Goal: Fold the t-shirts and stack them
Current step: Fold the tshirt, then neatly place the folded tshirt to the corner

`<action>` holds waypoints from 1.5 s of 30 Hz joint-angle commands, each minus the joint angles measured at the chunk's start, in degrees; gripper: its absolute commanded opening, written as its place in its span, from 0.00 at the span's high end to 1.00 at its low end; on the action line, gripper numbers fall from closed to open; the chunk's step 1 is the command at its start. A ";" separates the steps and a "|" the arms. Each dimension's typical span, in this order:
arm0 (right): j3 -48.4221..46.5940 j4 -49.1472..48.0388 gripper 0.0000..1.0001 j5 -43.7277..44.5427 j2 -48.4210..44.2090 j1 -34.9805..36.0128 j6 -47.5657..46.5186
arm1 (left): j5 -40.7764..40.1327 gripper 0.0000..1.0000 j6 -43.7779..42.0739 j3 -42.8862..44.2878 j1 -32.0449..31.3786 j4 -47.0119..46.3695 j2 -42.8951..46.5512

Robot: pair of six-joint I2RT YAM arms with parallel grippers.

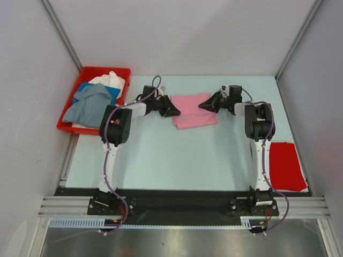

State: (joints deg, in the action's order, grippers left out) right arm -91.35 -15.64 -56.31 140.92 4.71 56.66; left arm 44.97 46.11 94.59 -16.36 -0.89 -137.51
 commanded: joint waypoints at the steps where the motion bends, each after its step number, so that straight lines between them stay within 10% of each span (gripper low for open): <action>1: -9.25 6.53 0.86 5.33 3.82 -4.00 -3.04 | -5.95 0.76 -3.39 2.44 1.86 3.34 -2.32; 11: -31.35 23.54 0.75 10.69 11.75 -5.76 -5.59 | -5.86 0.75 -5.67 6.84 1.86 8.79 -2.06; 24: -14.39 51.36 0.46 20.35 -13.12 -7.70 -25.98 | -39.55 0.27 -37.62 11.76 -13.13 26.73 16.57; 35: 1.43 60.72 0.35 29.60 -34.21 -12.44 -30.03 | -64.65 0.27 -61.99 16.49 -36.88 17.67 6.75; 45: 11.98 56.77 0.30 24.41 -46.17 -17.45 -28.63 | -72.56 0.29 -72.64 21.43 -40.77 17.15 -4.69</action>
State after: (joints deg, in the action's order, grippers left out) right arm -80.93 42.57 -29.65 98.74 -12.36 28.23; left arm -22.94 -20.53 113.56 -58.04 15.79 -140.51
